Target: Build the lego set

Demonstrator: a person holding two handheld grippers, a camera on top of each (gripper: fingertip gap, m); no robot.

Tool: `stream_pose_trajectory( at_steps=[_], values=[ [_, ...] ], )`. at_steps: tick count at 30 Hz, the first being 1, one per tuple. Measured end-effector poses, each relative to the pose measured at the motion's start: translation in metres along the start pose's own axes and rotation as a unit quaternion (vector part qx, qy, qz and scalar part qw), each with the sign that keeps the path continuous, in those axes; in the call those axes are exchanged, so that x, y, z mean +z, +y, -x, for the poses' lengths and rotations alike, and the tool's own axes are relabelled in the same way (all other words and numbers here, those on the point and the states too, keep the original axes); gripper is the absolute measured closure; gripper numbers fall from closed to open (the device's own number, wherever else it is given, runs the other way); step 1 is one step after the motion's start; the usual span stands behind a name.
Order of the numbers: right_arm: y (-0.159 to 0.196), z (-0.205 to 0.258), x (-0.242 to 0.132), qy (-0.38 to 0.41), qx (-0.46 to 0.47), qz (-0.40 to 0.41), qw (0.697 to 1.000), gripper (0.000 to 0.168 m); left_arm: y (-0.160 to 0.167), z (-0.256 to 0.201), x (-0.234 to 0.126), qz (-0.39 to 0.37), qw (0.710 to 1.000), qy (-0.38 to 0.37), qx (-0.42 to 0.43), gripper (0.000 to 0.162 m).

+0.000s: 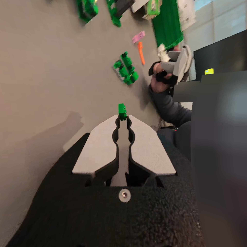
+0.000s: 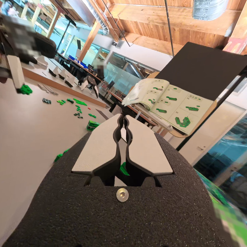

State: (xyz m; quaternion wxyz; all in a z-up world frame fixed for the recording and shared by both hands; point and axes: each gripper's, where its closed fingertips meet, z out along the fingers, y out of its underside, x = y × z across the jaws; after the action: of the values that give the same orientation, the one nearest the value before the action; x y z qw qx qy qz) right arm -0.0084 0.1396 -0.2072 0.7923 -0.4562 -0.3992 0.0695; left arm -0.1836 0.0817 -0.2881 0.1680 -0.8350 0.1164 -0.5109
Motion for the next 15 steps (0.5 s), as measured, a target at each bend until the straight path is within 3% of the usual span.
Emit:
stream_pose_trajectory(
  at_steps=[3, 8, 15],
  values=[
    [0.006, 0.001, -0.001, 0.006, -0.042, 0.006, 0.999, 0.168, 0.008, 0.009, 0.006, 0.057, 0.998, -0.007, -0.031, 0.153],
    [0.01, 0.001, 0.0, -0.002, -0.016, 0.003, 1.0, 0.162, 0.004, 0.014, 0.025, 0.143, 0.989, -0.017, -0.035, 0.153],
    [0.013, -0.006, 0.0, 0.005, 0.009, 0.003, 1.0, 0.161, -0.013, 0.04, 0.043, 0.242, 0.964, -0.112, -0.017, 0.147]
  ],
)
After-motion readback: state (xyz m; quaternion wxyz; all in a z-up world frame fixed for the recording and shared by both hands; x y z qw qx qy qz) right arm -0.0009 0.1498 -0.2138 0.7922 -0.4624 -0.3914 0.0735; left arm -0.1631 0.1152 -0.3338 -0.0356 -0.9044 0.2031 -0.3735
